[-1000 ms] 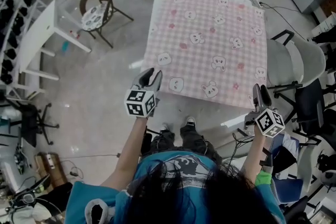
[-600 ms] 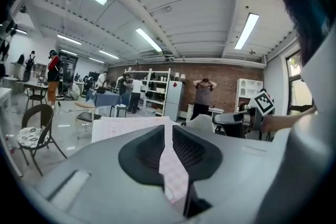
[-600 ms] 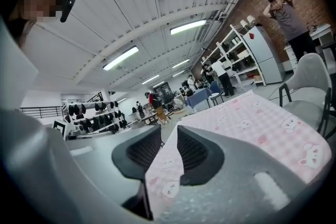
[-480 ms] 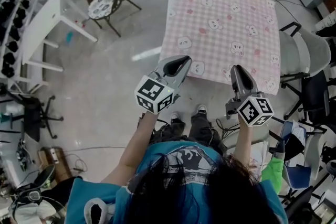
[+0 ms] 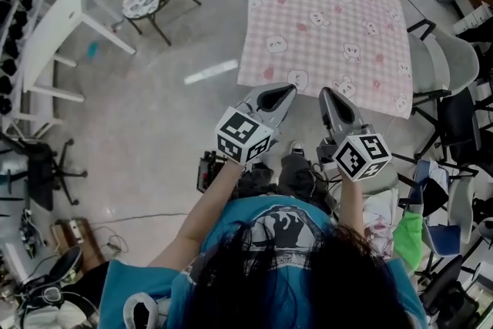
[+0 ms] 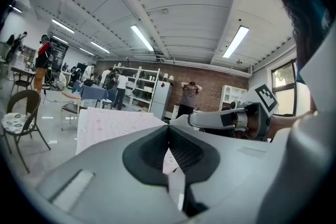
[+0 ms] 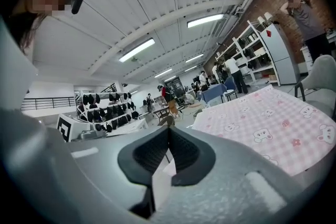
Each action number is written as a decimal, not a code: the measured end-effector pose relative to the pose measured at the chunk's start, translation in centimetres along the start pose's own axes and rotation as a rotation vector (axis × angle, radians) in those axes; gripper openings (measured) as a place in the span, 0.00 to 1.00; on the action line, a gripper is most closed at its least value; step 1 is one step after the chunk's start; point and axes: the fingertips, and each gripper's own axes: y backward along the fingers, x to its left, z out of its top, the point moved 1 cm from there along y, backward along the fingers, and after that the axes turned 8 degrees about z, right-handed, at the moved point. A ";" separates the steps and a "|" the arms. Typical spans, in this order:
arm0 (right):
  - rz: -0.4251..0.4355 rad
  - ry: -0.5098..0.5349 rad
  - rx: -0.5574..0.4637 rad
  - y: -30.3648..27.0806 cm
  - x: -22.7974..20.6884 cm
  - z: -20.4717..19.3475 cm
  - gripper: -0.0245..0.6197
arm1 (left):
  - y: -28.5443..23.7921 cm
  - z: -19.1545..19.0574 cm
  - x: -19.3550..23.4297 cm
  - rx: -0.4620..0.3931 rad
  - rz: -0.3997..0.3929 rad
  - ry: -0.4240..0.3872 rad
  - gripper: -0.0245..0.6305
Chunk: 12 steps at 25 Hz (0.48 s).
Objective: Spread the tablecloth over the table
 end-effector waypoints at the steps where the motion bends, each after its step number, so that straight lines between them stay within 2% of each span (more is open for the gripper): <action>1: -0.001 0.007 0.003 0.0 0.2 -0.2 0.03 | 0.1 -0.2 -0.2 0.000 -0.003 -0.002 0.04; 12: -0.003 0.043 0.011 -0.1 1.4 -1.2 0.03 | 0.9 -1.2 -1.9 0.024 -0.015 -0.036 0.04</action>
